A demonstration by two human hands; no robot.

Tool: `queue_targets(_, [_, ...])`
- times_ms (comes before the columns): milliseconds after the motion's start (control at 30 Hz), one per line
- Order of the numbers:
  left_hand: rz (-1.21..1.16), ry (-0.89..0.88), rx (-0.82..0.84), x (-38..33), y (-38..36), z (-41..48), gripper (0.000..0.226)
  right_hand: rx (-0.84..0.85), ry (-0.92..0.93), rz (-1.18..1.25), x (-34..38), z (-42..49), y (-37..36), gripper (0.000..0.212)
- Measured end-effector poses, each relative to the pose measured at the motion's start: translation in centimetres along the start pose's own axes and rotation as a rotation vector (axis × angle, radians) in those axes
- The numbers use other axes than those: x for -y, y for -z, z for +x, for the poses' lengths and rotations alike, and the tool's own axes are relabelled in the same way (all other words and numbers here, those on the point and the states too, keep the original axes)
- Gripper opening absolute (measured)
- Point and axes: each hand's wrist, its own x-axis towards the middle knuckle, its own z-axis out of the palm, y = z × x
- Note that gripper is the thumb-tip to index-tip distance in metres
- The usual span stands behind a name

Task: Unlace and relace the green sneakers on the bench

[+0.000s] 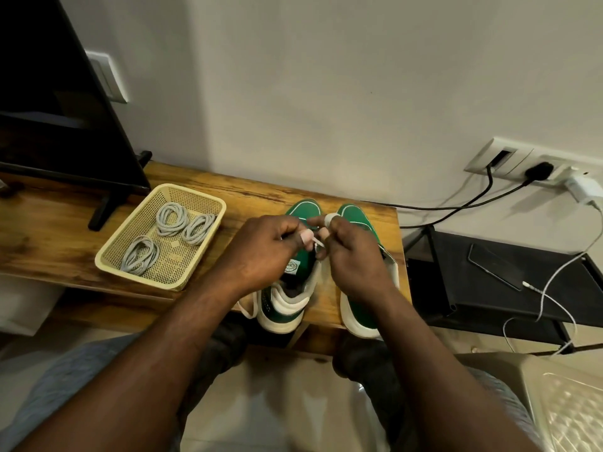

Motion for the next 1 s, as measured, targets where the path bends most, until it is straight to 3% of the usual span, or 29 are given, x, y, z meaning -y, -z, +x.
queue_targets(33, [0.011, -0.016, -0.039, 0.2, 0.3, 0.1, 0.024, 0.023, -0.02, 0.009, 0.0, -0.1, -0.4, 0.024])
queue_targets(167, [0.146, -0.048, -0.135, 0.4, 1.0, 0.0, 0.019, 0.175, -0.122, 0.104, 1.3, -0.7, -1.6, 0.047])
queue_targets(267, [0.107, -0.034, -0.142, 0.6, 1.1, 0.2, 0.022, 0.291, -0.149, 0.251, 2.0, -0.9, -1.8, 0.05])
queue_targets(433, [-0.11, 0.093, 0.006, 0.6, 1.0, 0.3, 0.028, 0.366, -0.251, 0.891, 2.2, -0.9, -0.7, 0.051])
queue_targets(500, [-0.072, 0.094, 0.063, 0.8, 0.2, 0.2, 0.028, 0.392, -0.214, 1.23, 2.5, -0.7, 0.1, 0.058])
queue_targets(567, [0.015, 0.099, 0.141, 0.8, -0.7, 0.0, 0.028, 0.31, -0.12, 1.415, 2.5, -0.2, 0.9, 0.066])
queue_targets(633, [0.051, 0.092, 0.244, 0.7, -1.6, -0.3, 0.027, 0.136, -0.066, 1.31, 2.2, 0.4, 1.3, 0.073])
queue_targets(733, [0.02, 0.052, 0.242, -0.1, -2.1, -0.7, 0.025, -0.048, -0.071, 0.74, 1.2, 0.5, 1.3, 0.079])
queue_targets(867, [0.003, -0.039, -0.084, -0.1, -0.5, 0.0, 0.023, 0.094, -0.047, 0.138, 0.6, -0.5, 0.2, 0.063])
queue_targets(933, [0.106, -0.078, -0.173, 0.4, 0.3, 0.2, 0.021, 0.177, -0.088, 0.05, 1.1, -0.8, -0.7, 0.057])
queue_targets(1000, [0.138, -0.079, -0.196, 0.6, 0.4, 0.1, 0.021, 0.241, -0.148, 0.143, 2.1, -1.2, -1.5, 0.056])
